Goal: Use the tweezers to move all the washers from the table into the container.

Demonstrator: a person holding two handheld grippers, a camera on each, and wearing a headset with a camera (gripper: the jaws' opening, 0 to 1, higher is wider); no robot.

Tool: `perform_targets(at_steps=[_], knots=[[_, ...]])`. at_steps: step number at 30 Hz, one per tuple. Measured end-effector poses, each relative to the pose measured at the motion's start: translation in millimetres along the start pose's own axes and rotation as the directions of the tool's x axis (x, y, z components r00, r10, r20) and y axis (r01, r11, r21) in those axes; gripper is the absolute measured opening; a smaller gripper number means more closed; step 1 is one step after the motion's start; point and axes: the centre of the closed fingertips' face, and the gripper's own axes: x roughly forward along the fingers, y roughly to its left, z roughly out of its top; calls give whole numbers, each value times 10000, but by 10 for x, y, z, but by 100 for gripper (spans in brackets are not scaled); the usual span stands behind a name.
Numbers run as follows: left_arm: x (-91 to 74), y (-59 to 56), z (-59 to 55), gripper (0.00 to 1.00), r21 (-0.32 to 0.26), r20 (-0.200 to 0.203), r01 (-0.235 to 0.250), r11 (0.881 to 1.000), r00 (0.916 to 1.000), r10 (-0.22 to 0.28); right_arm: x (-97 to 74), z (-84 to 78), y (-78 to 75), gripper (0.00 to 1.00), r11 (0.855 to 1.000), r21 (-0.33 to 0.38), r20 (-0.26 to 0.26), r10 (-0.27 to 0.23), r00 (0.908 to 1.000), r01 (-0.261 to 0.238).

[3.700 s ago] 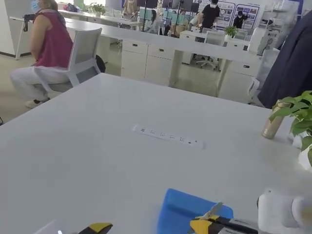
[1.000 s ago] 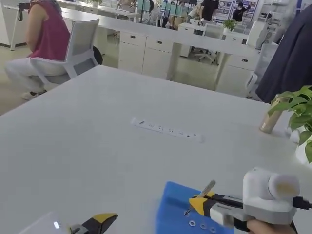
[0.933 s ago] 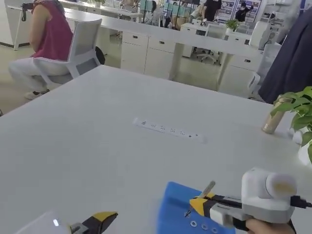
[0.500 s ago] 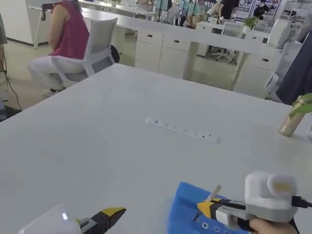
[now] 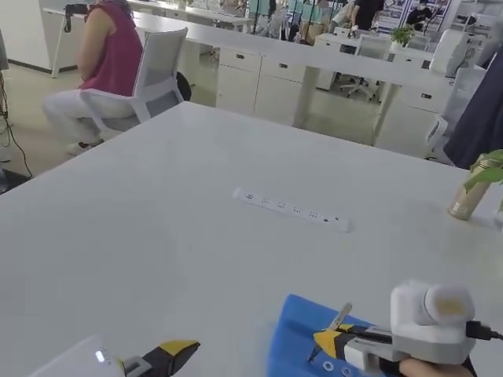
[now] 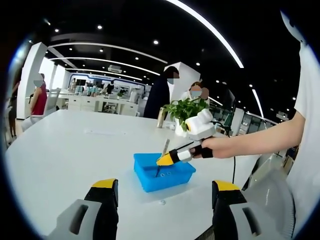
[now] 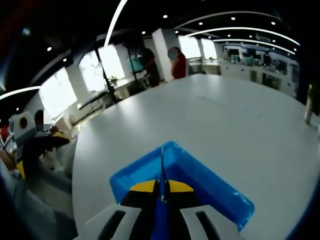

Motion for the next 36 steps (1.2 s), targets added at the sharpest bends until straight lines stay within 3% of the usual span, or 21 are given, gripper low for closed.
perform_targets(at_steps=[2,6,8,13,19,27,36], knots=[[0,0,-5,77,15,-27,1,10000,10000,-1,-4,3,5,3,10000,-50,15,-13,10000,13],[5,-12,-19,77,77,-115,45,10000,9999,-44,-54,95,-5,3,9991,424,604,40,9982,-66],[5,-11,-19,77,89,-118,36,10000,9999,-35,-108,195,39,3,9971,726,1188,134,9928,-221],[4,0,-21,77,89,-129,-12,10000,9999,14,-255,298,160,3,9961,795,1738,252,9845,-395],[5,-7,-25,76,129,-153,21,9999,9999,-19,-426,441,360,3,9942,680,2559,636,9646,-836],[1,-4,-29,76,203,-168,1,9998,9999,2,-363,267,708,3,9845,178,2055,1670,9643,-1743],[-6,2,-38,75,241,-202,-33,9997,9998,38,-202,-49,918,3,9801,-197,851,1985,9764,-1976]])
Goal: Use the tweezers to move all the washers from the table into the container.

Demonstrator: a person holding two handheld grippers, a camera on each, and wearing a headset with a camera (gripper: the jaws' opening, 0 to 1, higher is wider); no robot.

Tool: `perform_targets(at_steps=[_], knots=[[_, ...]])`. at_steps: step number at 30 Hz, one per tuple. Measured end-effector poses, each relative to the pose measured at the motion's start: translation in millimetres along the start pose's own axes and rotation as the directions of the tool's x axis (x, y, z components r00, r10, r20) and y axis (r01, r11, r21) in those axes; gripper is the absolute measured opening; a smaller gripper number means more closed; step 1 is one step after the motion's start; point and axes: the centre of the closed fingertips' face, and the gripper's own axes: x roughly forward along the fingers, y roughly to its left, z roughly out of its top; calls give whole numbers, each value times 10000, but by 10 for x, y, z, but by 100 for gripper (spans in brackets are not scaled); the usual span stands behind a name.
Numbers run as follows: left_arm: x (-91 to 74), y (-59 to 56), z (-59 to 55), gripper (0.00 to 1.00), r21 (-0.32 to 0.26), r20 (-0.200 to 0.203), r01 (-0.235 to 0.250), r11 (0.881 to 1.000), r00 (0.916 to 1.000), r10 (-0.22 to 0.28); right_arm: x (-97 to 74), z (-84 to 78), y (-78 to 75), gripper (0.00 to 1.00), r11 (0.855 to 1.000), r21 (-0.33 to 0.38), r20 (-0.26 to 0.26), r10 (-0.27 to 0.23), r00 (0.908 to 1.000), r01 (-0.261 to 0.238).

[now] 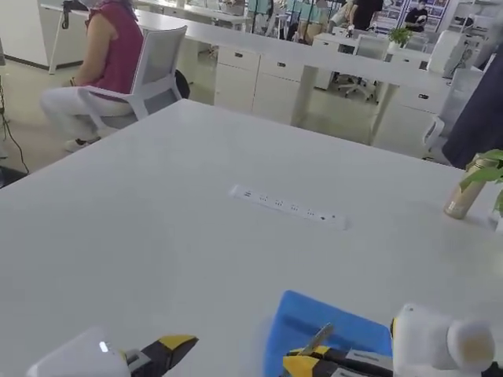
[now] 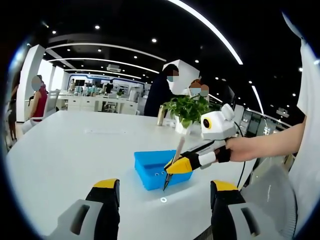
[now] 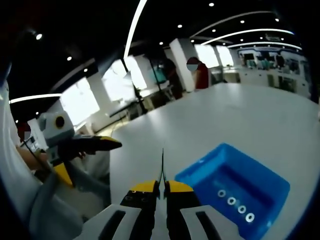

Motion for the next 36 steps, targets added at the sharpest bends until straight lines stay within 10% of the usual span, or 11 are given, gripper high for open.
perform_targets(at_steps=[13,29,36], knots=[[2,8,-15,75,48,-78,-45,10000,10000,46,131,-268,25,3,9941,-1048,-1435,-440,9887,290],[13,11,-44,74,150,-221,-47,9999,9997,50,158,-374,-43,3,9878,-1557,-1696,-199,9853,-69],[13,-2,-52,73,202,-278,2,9998,9996,3,166,-437,83,4,9429,-3279,-2160,-140,9763,-590]])
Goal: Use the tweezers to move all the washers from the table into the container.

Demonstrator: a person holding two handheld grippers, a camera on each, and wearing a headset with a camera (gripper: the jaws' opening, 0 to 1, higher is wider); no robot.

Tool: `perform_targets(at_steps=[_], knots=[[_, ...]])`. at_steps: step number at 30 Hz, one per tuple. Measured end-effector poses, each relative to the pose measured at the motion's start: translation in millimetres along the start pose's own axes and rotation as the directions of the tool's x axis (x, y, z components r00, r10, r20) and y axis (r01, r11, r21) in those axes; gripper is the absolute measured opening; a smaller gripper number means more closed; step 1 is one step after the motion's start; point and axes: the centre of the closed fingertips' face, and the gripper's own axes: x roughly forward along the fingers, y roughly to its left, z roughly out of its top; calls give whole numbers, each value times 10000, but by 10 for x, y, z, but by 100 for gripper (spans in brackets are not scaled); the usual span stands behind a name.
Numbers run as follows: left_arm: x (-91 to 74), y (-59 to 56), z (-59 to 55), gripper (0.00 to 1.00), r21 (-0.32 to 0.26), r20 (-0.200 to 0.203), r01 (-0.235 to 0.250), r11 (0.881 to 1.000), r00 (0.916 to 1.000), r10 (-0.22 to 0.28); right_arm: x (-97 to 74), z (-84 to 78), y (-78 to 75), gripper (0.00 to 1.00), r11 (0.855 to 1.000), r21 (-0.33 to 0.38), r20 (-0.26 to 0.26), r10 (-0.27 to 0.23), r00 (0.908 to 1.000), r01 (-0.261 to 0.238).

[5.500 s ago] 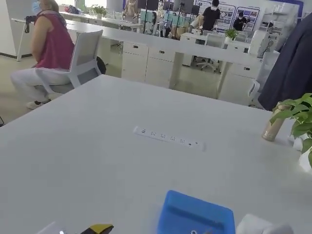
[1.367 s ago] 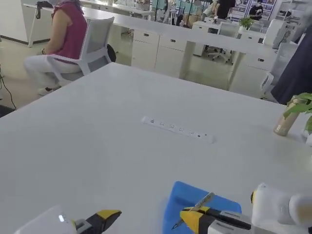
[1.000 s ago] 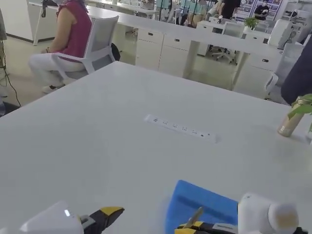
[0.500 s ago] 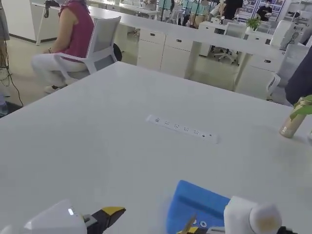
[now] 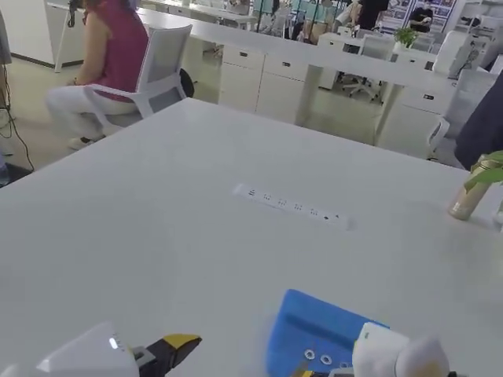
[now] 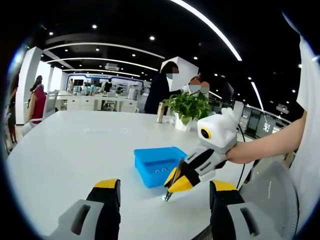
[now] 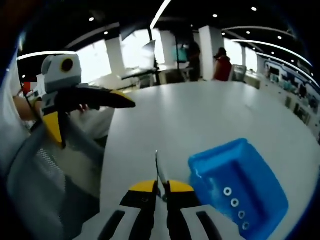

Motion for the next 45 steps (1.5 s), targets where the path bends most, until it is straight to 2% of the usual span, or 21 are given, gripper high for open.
perform_targets(at_steps=[4,11,15,19,25,30,32,34,37,38,39,40,41,42,43,45], knots=[[0,-2,-4,73,32,-24,1,10000,10000,0,33,-9,64,4,9912,-1316,-235,101,9997,-131],[0,4,-7,72,62,-50,-35,10000,10000,35,52,-1,120,3,9707,-2402,-335,-170,9993,84],[-2,4,-1,73,46,-17,-31,10000,10000,31,22,-22,157,3,9542,-2985,-637,-400,9972,192],[-3,4,-2,72,51,-18,-27,10000,10000,27,-80,60,221,3,9582,-2857,-220,-223,9995,151],[-4,-2,-3,72,75,-30,8,10000,10000,-8,-273,262,135,3,9553,-2864,364,-655,9972,732],[-3,-5,-9,72,101,-67,23,9999,10000,-23,-416,479,-48,3,9641,-2339,1116,-1015,9886,1254],[-2,-6,-10,72,99,-72,32,9999,10000,-32,-462,557,-151,3,9685,-2008,1449,-1192,9822,1472],[0,-8,-15,72,96,-98,45,9999,9999,-44,-506,640,-250,3,9785,-1360,1853,-1289,9742,1553],[0,-9,-14,72,104,-94,50,9999,9999,-49,-547,726,-424,3,9872,171,2443,-1579,9567,1586],[0,-7,-14,72,97,-96,39,9999,9999,-38,-542,719,-540,3,9826,898,2555,-1802,9499,1623],[-1,-5,-16,72,96,-108,30,9999,9999,-29,-538,703,-603,3,9774,1369,2527,-1918,9483,1612],[-1,-5,-19,72,101,-121,29,9999,9999,-28,-515,679,-711,3,9651,2106,2533,-2078,9448,1558],[0,-6,-19,72,114,-128,34,9999,9999,-32,-490,636,-777,3,9559,2475,2371,-2180,9467,1582],[1,-7,-23,72,132,-151,37,9999,9999,-35,-462,575,-869,3,9389,2999,2108,-2379,9481,1689],[1,-7,-25,72,137,-161,38,9999,9999,-36,-443,553,-914,3,9338,3099,2027,-2487,9471,1789],[3,-6,-33,72,150,-207,40,9999,9998,-37,-400,489,-983,3,9221,3405,1740,-2542,9514,1841]])
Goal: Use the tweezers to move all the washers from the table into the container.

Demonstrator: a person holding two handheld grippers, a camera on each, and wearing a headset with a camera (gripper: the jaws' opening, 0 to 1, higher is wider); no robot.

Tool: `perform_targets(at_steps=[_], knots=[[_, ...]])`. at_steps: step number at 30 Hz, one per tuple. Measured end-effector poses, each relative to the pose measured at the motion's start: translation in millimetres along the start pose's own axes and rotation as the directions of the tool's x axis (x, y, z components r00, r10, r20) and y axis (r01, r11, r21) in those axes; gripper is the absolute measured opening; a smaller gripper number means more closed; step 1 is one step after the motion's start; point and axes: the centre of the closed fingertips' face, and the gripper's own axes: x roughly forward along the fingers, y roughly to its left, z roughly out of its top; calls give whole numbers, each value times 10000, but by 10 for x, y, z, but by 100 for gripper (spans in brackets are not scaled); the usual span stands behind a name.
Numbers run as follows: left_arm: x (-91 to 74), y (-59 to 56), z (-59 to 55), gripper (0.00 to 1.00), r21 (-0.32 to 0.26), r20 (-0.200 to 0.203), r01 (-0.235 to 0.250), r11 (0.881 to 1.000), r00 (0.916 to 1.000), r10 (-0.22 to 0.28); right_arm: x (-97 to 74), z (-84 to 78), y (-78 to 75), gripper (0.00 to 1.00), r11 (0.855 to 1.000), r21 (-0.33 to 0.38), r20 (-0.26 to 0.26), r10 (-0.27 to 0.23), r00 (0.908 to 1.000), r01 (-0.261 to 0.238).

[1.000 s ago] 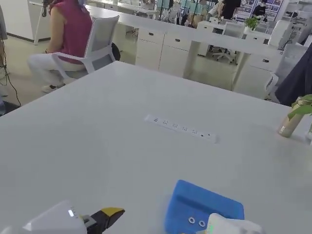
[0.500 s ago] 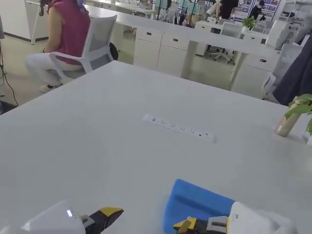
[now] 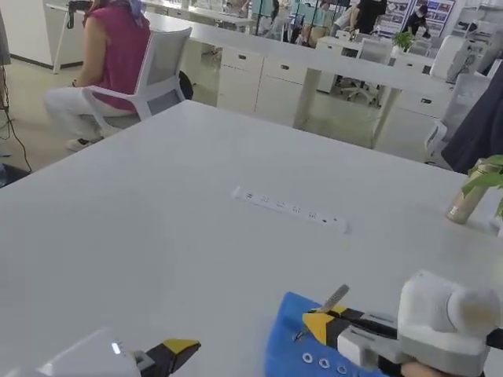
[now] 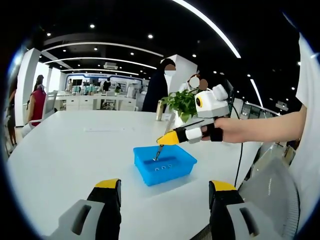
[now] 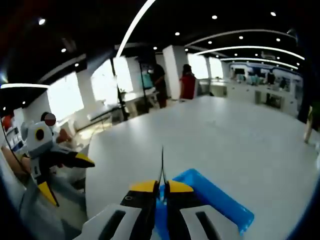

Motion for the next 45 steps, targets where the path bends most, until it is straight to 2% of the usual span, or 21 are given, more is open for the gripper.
perform_targets(at_steps=[3,5,9,14,18,23,30,35,38,41,43,45], knots=[[-1,10,2,72,-34,14,-32,10000,10000,32,99,-33,-97,3,9947,1031,-13,14,10000,-13],[-2,13,5,72,-63,37,-37,10000,10000,37,149,-69,-147,3,9902,1391,-138,-104,9999,122],[1,12,-8,71,-19,-35,-34,10000,10000,34,250,-190,-262,3,9822,1852,-521,-233,9984,326],[1,13,-10,71,-39,-39,-39,10000,10000,39,294,-241,-267,3,9787,2036,-604,-137,9981,257],[-1,23,-2,71,-47,4,-92,9999,10000,92,325,-255,-236,3,9811,1922,-653,-116,9978,240],[2,23,-7,71,-2,-34,-96,10000,9999,96,378,-302,-197,3,9937,1119,-1025,54,9947,61],[-1,32,4,71,29,25,-148,9999,9999,148,339,-276,-152,4,9972,748,-881,-25,9961,92],[0,30,0,71,43,1,-137,9999,9999,137,211,-129,-83,4,9981,619,-170,39,9998,-29],[0,28,1,71,60,-1,-129,9999,9999,129,78,-52,-6,4,9985,486,233,229,9995,-240],[-8,40,5,71,278,-11,-224,9994,9997,224,-56,-20,95,3,9989,215,444,400,9982,-410],[-11,23,12,70,163,14,-107,9998,9999,107,-135,-7,170,3,9984,58,553,559,9969,-563],[-15,11,19,69,95,16,-13,10000,10000,13,-235,1,250,3,9965,-571,575,642,9963,-609]])
